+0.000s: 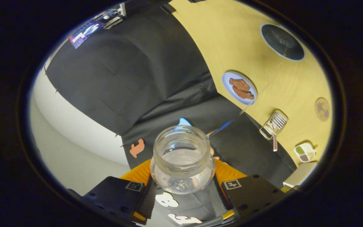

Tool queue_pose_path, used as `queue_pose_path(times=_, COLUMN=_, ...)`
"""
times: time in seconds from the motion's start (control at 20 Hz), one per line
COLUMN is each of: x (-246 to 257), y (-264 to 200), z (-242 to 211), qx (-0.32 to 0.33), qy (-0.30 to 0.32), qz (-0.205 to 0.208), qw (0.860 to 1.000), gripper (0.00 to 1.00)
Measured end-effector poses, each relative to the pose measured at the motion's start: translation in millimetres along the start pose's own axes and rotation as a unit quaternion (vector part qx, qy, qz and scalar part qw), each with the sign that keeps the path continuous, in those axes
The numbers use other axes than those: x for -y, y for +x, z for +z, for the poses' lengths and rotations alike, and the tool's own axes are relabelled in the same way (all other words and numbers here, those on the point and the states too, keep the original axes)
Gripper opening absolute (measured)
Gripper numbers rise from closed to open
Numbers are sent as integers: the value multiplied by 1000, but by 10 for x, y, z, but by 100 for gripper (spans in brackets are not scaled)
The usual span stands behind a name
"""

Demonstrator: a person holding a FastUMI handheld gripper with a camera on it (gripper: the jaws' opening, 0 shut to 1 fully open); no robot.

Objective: Take the bottle from table, then pour the juice into the cup, finally place the bottle on the coaster

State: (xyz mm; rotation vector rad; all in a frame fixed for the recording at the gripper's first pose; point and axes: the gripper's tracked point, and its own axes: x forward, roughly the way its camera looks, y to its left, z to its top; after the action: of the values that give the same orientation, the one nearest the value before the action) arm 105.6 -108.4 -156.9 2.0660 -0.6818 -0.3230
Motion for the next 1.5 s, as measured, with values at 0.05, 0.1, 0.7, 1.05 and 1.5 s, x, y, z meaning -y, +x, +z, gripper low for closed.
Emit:
queue_pose_path(times=0.05, x=18, y=6, z=8, qx=-2, qy=-8, qz=-4, qw=1000, gripper=76)
queue_pose_path(times=0.1, x=60, y=11, z=7, qx=-3, qy=-18, qz=-11, qw=1000, gripper=76)
queue_pose_path(times=0.7, x=541, y=-82, z=404, qx=38, qy=-216, qz=-79, qw=972, gripper=77)
queue_pose_path(times=1.05, x=787, y=-211, z=401, qx=5, qy=-433, qz=-118, qw=894, gripper=77)
queue_pose_path(times=1.5, x=1316, y=-383, z=83, qx=-79, qy=-664, qz=-165, qw=725, gripper=77)
